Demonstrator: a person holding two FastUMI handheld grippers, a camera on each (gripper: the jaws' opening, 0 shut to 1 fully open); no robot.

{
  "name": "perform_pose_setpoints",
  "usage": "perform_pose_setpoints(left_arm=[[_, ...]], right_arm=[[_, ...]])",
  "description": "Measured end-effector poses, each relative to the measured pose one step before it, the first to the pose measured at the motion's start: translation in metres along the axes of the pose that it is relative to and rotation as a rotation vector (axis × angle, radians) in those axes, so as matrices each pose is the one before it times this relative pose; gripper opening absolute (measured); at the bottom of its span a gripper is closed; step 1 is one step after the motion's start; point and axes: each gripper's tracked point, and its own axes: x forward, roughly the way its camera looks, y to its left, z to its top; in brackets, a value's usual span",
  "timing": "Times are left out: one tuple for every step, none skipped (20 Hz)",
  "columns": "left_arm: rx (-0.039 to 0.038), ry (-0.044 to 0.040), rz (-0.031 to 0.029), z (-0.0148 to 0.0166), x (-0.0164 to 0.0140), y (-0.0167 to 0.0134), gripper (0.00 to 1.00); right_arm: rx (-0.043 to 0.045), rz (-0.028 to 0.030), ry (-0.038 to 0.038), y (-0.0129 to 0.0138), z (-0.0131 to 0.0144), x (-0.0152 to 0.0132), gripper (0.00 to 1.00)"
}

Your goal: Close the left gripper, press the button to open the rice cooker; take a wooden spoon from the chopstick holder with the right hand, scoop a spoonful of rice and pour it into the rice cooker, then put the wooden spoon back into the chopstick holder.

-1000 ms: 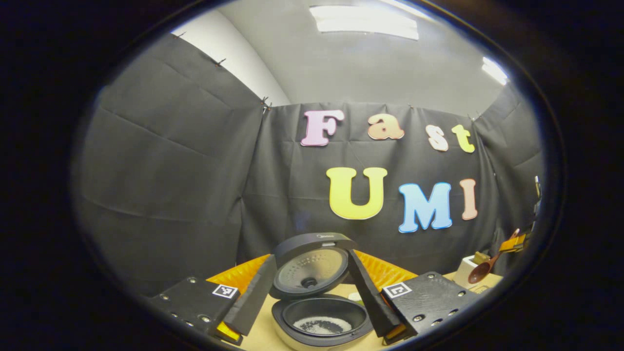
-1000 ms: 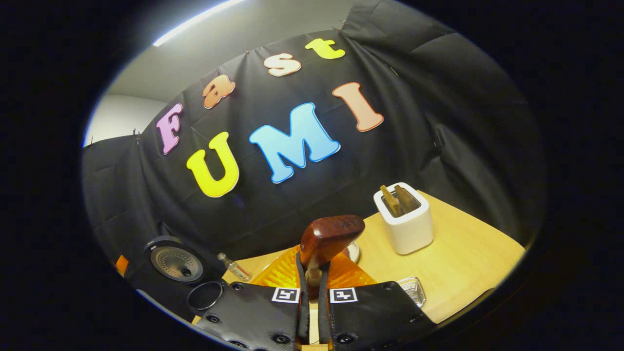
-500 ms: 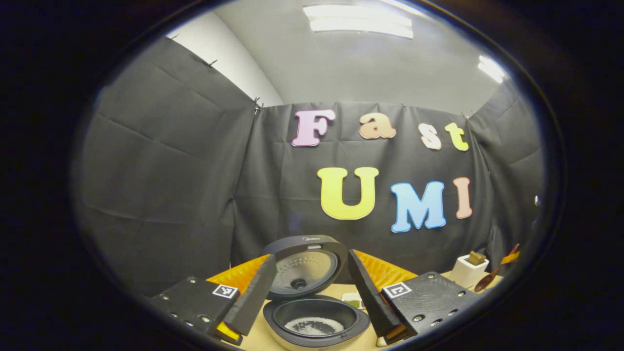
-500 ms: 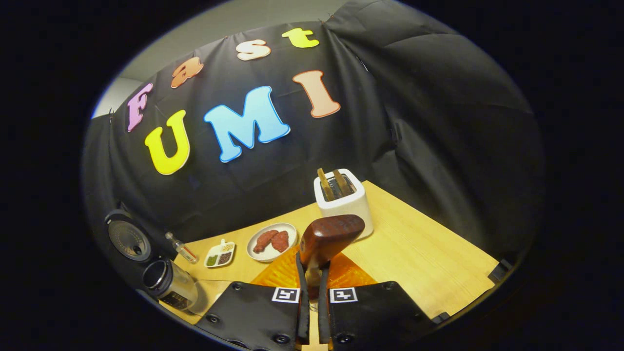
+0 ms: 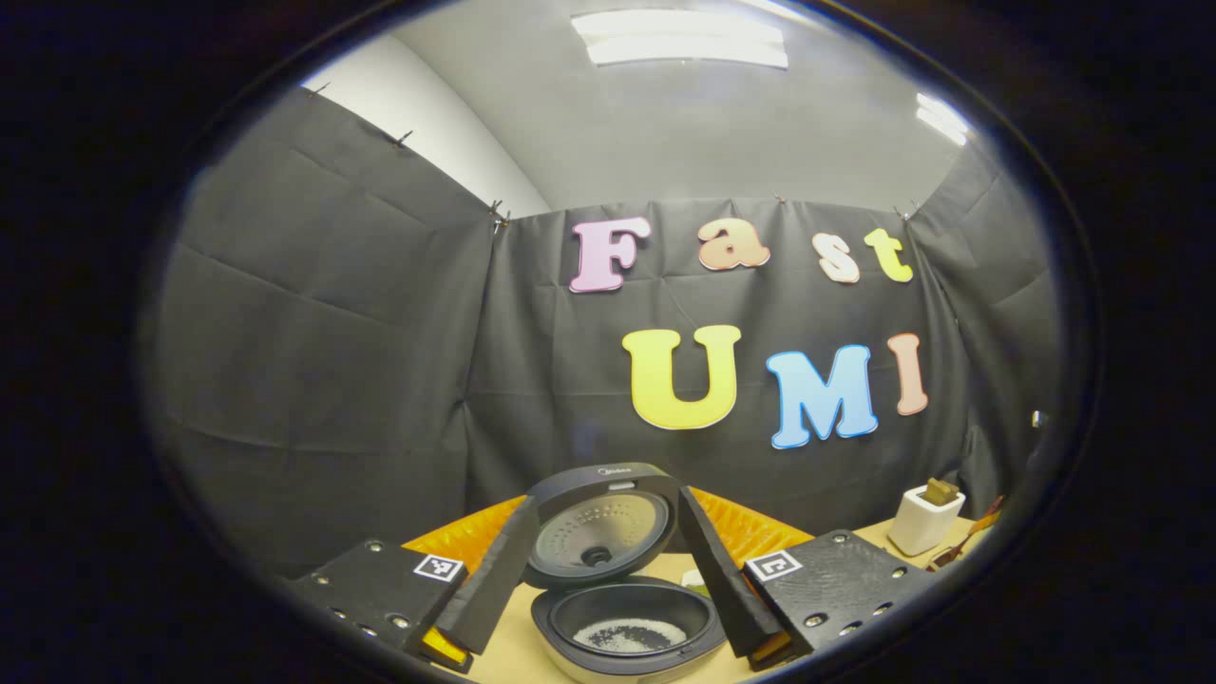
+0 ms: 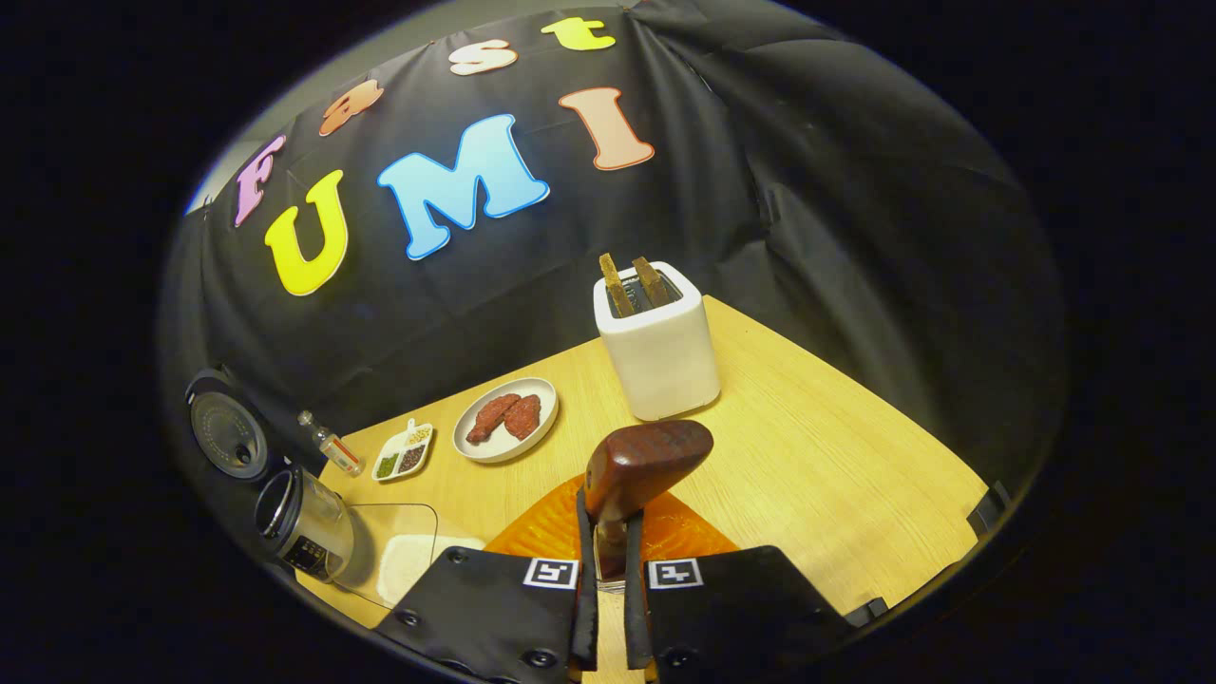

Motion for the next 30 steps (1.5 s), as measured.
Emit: perform_pose_setpoints(left_arm=[[0.00175,0.00099,0.00433,-0.00098,0.00018,0.00165,0.92],[0.00079,-0.0009,0.00142,0.00058,0.00231,0.00058,0.92],[0.00191,-0.00239,0.00015,0.00035,0.0033,-0.00047,0.9],[0.00348,0.00007,-0.00126,0.00005,0.00414,-0.00096,0.9],[0.00577,0.00191,-0.00163,-0.00172,0.00579,-0.00208,0.9],[0.00699,0.00253,-0.00004,0.00012,0.00563,-0.0005,0.9],[0.00675,0.00167,-0.0034,-0.00036,0.00542,-0.00173,0.9],[0.00811,-0.00227,0.00101,0.00166,0.00679,-0.0011,0.9],[0.00837,-0.00395,-0.00043,0.00283,0.00886,-0.00012,0.9],[0.01146,-0.00622,-0.00098,0.00504,0.01006,-0.00074,0.9],[0.01461,-0.00245,0.00332,0.00141,0.01005,0.00131,0.9],[0.01,-0.00369,0.00038,0.0027,0.01134,0.00063,0.9],[0.00343,-0.00279,0.0008,0.00291,0.01142,0.00114,0.9],[-0.00254,-0.0006,-0.00187,0.00277,0.01204,-0.00055,0.9],[-0.0034,0.00138,0.00419,-0.00059,0.01311,0.00043,0.92],[-0.00106,0.00209,0.00343,-0.00047,0.01169,0.00092,0.92],[0.00272,0.0059,0.0025,0.00008,0.01388,0.00171,0.92],[0.0058,0.00483,0.00484,-0.0032,0.01274,0.00228,0.9],[0.00567,0.0056,0.00186,-0.0025,0.01352,0.00163,0.9],[0.00168,0.00773,-0.00179,-0.00432,0.01256,0.00011,0.9],[-0.00203,0.00645,-0.00511,-0.00395,0.01197,0.00016,0.9],[-0.00624,0.00864,-0.00525,-0.00386,0.01032,0.00015,0.92],[-0.007,0.01147,-0.00999,-0.00677,0.00996,-0.00116,0.9],[-0.00581,0.01123,-0.00276,-0.00709,0.00617,0.00152,0.9],[-0.00447,0.01599,-0.0012,-0.00711,0.0074,0.00152,0.9],[-0.00477,0.01469,-0.00165,-0.00745,0.00582,-0.00011,0.9],[-0.00522,0.01761,-0.00195,-0.00654,0.00453,0.00017,0.9],[-0.00985,0.02346,-0.00172,-0.00686,0.00277,0.00261,0.92],[-0.01852,0.03396,-0.00284,-0.01209,0.0004,0.0001,0.9],[-0.02415,0.00937,0.0016,-0.00526,-0.00447,0.00015,0.92]], right_arm=[[-0.00926,-0.00759,-0.00962,-0.00142,0.00132,-0.00035,0.18],[-0.00085,-0.00645,-0.01809,-0.00034,0.00246,-0.0054,0.44],[-0.00502,-0.02439,-0.02233,-0.00366,0.00506,-0.00005,0.7],[-0.01878,-0.0496,-0.02357,-0.01025,0.00354,-0.00499,0.96],[-0.02042,-0.02885,-0.02401,-0.00541,0.00633,-0.00407,0.98],[-0.01641,-0.01627,-0.02975,-0.00175,0.0101,-0.00999,0.98],[-0.02204,-0.02005,-0.03475,-0.00339,0.01172,-0.00772,0.98],[-0.02334,-0.01874,-0.04334,-0.0026,0.01268,-0.00797,0.98],[-0.02094,-0.00974,-0.04561,0.00066,0.01649,-0.00704,0.98],[-0.01524,-0.00118,-0.04192,0.00238,0.0139,-0.00789,0.98],[-0.01014,0.00156,-0.03666,0.00354,0.01436,-0.00728,0.98],[-0.00463,0.00545,-0.03387,0.00416,0.01295,-0.00575,0.97],[-0.00165,0.01066,-0.02993,0.00708,0.01226,-0.00607,0.98],[-0.00187,0.01299,-0.02144,0.00787,0.00789,-0.00527,0.98],[-0.00426,0.01289,-0.01975,0.00839,0.0084,-0.00417,0.98],[-0.00638,0.00978,-0.01767,0.00759,0.00678,-0.00406,0.98],[-0.00705,0.01193,-0.01629,0.00776,0.007,-0.00365,0.98],[-0.00644,0.00902,-0.01503,0.00742,0.00499,-0.00178,0.98],[-0.00745,0.00686,-0.01232,0.00691,0.00429,-0.00163,0.98],[-0.00613,0.00439,-0.00869,0.00607,0.00284,-0.00151,0.98],[-0.00513,0.00605,-0.00433,0.00599,0.00174,-0.0007,0.98],[-0.00161,0.00216,-0.00467,0.00457,0.0011,-0.0012,0.98],[-0.00158,0.00291,-0.0051,0.00424,0.00237,-0.00051,0.98],[-0.00215,0.00081,-0.00851,0.00327,0.00233,-0.00075,0.98],[-0.00395,-0.00058,-0.00452,0.00273,0.00106,-0.00034,0.98],[-0.00479,0.00177,0.00012,0.00301,-0.00079,-0.00007,0.98],[-0.00465,0.00269,0.00267,0.00259,-0.00075,-0.00059,0.98],[-0.00422,0.00396,0.00439,0.00181,-0.00151,-0.00051,0.98],[-0.0034,0.00624,0.00455,0.00187,-0.00008,-0.00112,0.98],[-0.00261,0.00571,0.00418,0.00193,-0.00123,0.00003,0.98]])
